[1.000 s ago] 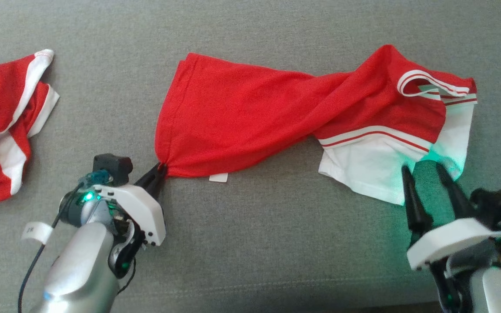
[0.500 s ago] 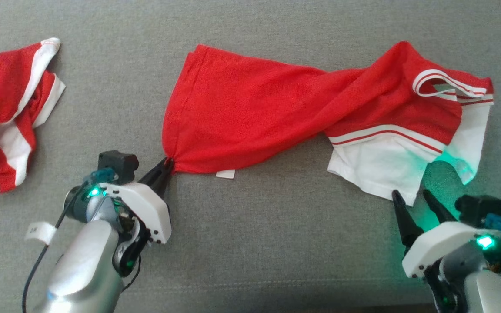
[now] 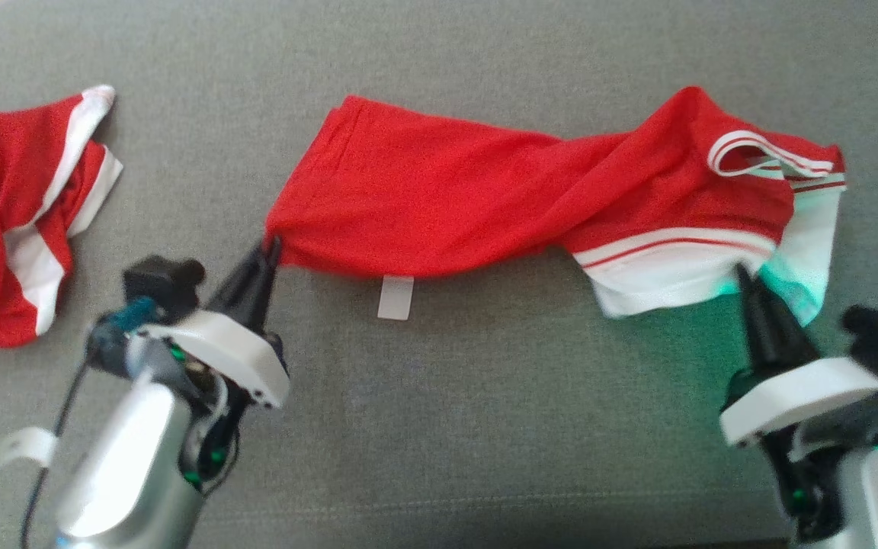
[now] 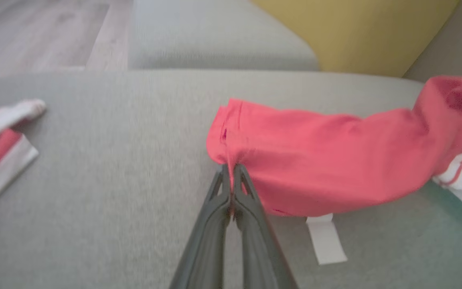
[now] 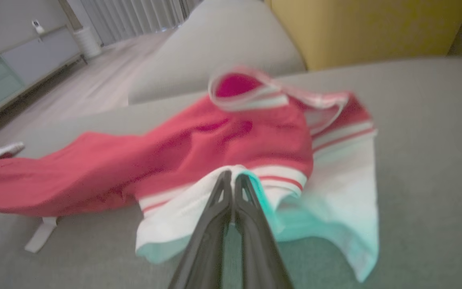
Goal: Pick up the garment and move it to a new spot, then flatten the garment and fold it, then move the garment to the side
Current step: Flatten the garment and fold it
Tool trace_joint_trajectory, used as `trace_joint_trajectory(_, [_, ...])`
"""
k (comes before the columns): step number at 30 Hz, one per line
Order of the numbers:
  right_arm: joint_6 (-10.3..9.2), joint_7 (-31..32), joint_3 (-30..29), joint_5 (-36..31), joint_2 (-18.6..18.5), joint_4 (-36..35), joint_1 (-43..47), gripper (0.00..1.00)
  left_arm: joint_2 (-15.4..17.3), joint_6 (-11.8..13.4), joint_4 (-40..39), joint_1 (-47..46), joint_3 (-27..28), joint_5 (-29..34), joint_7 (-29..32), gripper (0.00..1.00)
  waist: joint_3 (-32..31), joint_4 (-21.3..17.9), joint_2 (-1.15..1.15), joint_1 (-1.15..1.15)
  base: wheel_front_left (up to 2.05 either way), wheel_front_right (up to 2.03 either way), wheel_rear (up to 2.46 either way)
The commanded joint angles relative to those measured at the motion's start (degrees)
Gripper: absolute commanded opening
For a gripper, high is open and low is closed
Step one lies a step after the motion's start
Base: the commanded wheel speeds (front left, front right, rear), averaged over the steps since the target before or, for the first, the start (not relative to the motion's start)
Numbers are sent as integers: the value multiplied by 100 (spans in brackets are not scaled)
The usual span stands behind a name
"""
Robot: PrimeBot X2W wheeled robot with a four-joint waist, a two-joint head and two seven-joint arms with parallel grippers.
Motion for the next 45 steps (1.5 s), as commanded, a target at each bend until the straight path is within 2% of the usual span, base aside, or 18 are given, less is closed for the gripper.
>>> trace_joint_trajectory(1, [-4, -163, 45, -71, -31, -472, -217, 0, 235, 85, -440, -160, 312, -21, -81, 0, -153, -32, 0, 0, 0, 0, 0])
trace_joint_trajectory(6, [-4, -399, -135, -209, -121, -1478, -540, 0, 414, 372, -1612, -129, 592, -2, -124, 0, -509, -80, 0, 0, 0, 0, 0])
trace_joint_trajectory(10, [-4, -468, -326, -238, -333, -1976, -981, 0, 560, 550, -2430, -264, 799, 40, -46, 0, -787, -125, 0, 0, 0, 0, 0])
trace_joint_trajectory(15, [-4, -421, -604, -204, -638, -2282, -1614, 0, 746, 677, -3159, -640, 1010, 100, 157, 0, -1097, -129, 0, 0, 0, 0, 0])
trace_joint_trajectory(24, [-4, -215, -849, 22, -1100, -2340, -2385, 0, 881, 739, -3715, -1239, 1056, 137, 585, 0, -1511, -119, 0, 0, 0, 0, 0])
trace_joint_trajectory(31, [-4, -135, -749, 117, -1142, -2190, -2544, 0, 833, 723, -3652, -1354, 974, 54, 713, 0, -1548, -112, 0, 0, 0, 0, 0])
trace_joint_trajectory(37, [-4, -103, -567, 302, -1219, -1792, -2767, 0, 747, 614, -3168, -1647, 821, 39, 696, 0, -1391, -87, 0, 0, 0, 0, 0])
trace_joint_trajectory(42, [-4, -218, -237, 481, -1295, -1024, -3664, 0, 614, 411, -2333, -2491, 739, 91, 466, 0, -915, -69, 0, 0, 0, 0, 0])
trace_joint_trajectory(44, [-4, -389, 22, 530, -1313, -339, -4525, 0, 494, 278, -1627, -3208, 797, 53, 221, 0, -591, -69, 0, 0, 0, 0, 0])
trace_joint_trajectory(45, [-4, -389, 22, 530, -1313, -339, -4525, 0, 494, 278, -1627, -3208, 797, 53, 221, 0, -591, -69, 0, 0, 0, 0, 0])
